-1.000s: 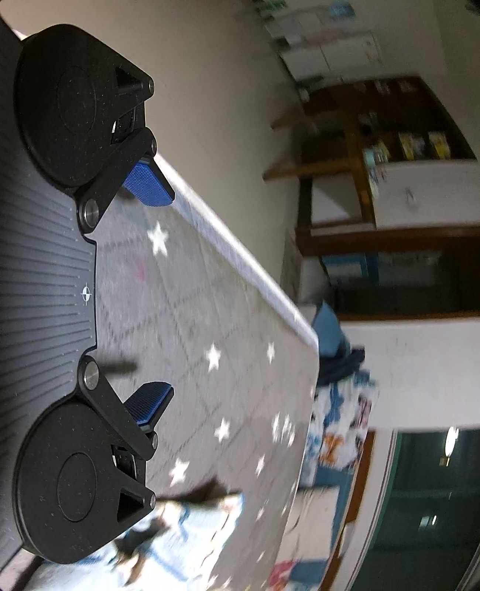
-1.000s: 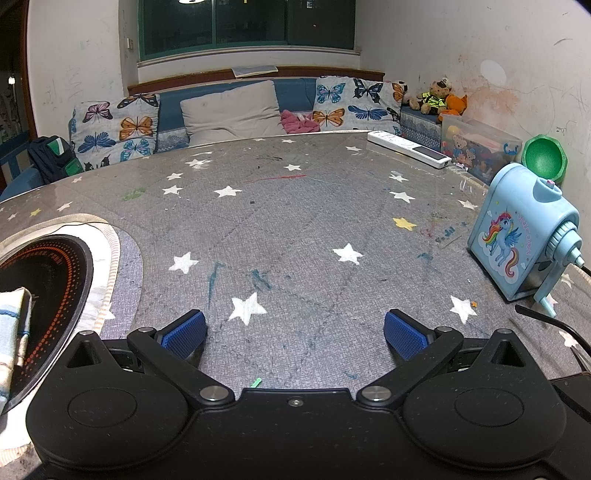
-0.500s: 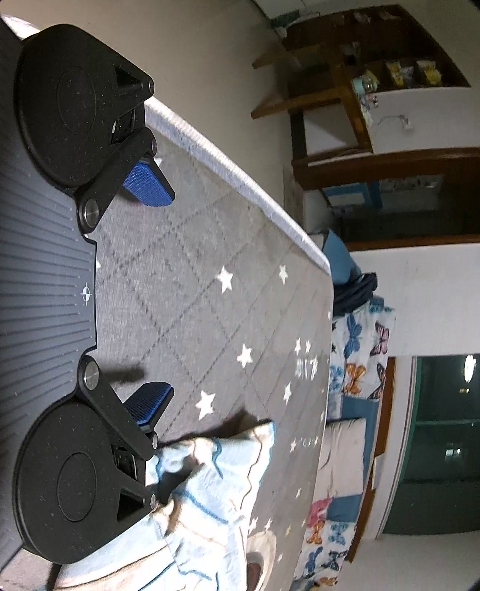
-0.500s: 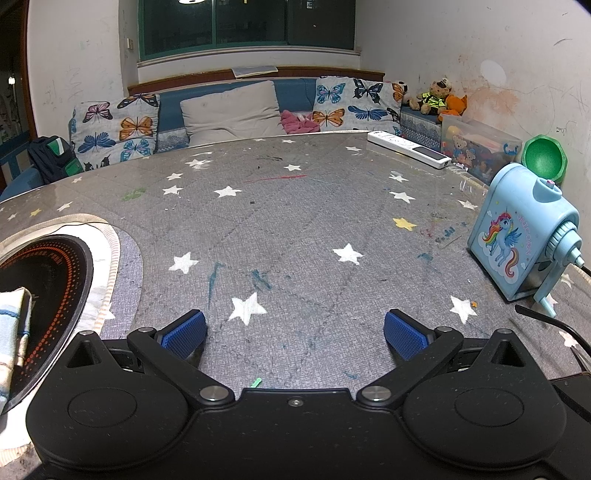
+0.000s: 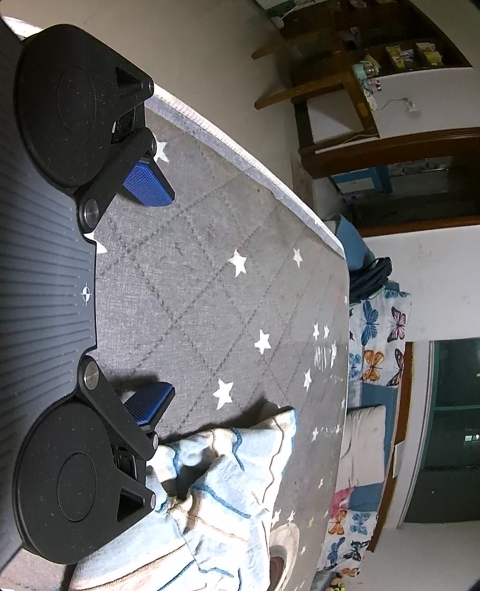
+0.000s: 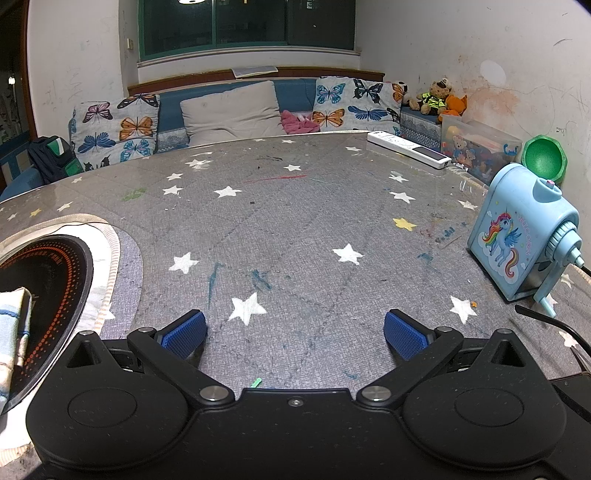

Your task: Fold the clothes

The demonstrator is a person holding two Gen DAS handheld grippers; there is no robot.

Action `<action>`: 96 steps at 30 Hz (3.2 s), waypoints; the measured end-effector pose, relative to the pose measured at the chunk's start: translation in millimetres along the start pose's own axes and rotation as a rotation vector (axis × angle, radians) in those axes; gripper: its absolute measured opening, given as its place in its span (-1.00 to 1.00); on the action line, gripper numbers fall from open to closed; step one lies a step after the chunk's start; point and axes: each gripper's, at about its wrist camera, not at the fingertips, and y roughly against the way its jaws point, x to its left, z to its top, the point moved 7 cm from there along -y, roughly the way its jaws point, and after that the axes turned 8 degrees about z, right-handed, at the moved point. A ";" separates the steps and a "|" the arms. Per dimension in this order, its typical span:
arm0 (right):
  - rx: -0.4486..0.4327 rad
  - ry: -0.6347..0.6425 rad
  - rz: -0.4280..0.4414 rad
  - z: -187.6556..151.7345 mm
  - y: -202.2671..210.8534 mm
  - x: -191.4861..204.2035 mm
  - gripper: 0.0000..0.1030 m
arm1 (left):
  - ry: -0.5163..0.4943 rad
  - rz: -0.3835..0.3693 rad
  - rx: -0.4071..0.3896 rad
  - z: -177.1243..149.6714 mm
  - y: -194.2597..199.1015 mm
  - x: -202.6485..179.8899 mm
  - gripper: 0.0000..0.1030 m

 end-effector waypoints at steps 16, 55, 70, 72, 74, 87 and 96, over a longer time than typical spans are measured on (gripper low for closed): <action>0.000 0.000 0.000 -0.1 0.5 0.2 1.00 | 0.029 -0.023 0.022 0.7 -2.8 3.6 0.99; -0.001 0.000 0.000 -0.1 0.8 0.7 1.00 | 0.039 -0.029 0.031 0.0 -4.8 9.1 0.99; -0.001 -0.001 0.001 0.5 1.6 1.2 1.00 | 0.039 -0.029 0.032 -0.5 -6.1 9.3 0.99; -0.001 -0.001 0.001 0.5 1.7 1.2 1.00 | 0.040 -0.029 0.032 -0.8 -6.5 9.5 1.00; -0.001 -0.001 0.001 0.5 1.7 1.3 1.00 | 0.040 -0.030 0.033 -1.0 -7.0 9.8 1.00; -0.001 -0.001 0.001 0.7 1.7 1.6 1.00 | 0.042 -0.031 0.034 -1.6 -8.6 10.2 1.00; -0.001 -0.001 0.001 0.6 1.6 1.3 1.00 | 0.042 -0.031 0.034 -1.8 -8.1 10.6 1.00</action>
